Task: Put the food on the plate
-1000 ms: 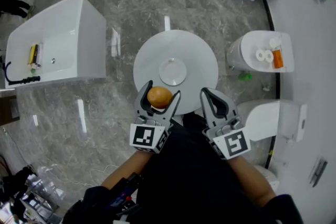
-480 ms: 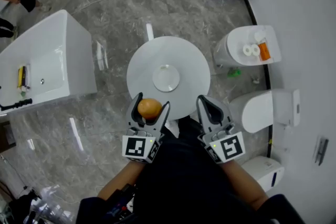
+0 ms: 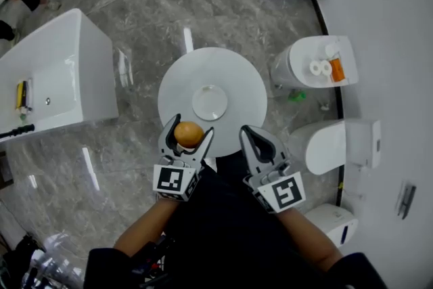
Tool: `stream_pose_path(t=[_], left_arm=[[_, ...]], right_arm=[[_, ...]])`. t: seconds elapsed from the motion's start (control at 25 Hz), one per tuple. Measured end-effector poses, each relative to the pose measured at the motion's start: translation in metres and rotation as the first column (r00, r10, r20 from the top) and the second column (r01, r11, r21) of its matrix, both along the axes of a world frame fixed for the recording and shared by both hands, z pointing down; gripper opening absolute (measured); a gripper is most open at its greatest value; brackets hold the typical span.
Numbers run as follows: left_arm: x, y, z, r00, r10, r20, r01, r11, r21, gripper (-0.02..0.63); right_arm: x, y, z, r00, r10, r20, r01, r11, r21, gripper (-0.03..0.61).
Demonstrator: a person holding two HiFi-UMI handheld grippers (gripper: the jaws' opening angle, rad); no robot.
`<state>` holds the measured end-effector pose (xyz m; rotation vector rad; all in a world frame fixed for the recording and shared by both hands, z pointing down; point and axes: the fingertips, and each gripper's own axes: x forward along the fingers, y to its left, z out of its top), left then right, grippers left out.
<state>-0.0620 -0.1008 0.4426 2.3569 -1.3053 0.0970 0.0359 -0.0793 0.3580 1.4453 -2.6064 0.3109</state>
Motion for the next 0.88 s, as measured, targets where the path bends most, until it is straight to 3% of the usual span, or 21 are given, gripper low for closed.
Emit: stream_pose_path(t=[0.2,0.48,0.88], left_arm=[[0.01,-0.019,0.022,0.999,-0.014,0.051,0.014,1.0,0.004,0.373],[0.017,-0.034,0.039,0.998,-0.032,0.057,0.035,0.998,-0.053,0.373],[0.024,-0.044,0.08,0.996,-0.034,0.083,0.044,0.992,-0.121,0.373]], right_arm=[[0.003,-0.023,0.007,0.999,-0.05,0.0,0.05,0.999,-0.003,0.008],[-0.006,-0.043,0.015,0.989,-0.15,0.017,0.15,0.989,0.004,0.008],[-0.006,-0.058,0.026,0.983,-0.185,0.001,0.185,0.983,-0.013,0.008]])
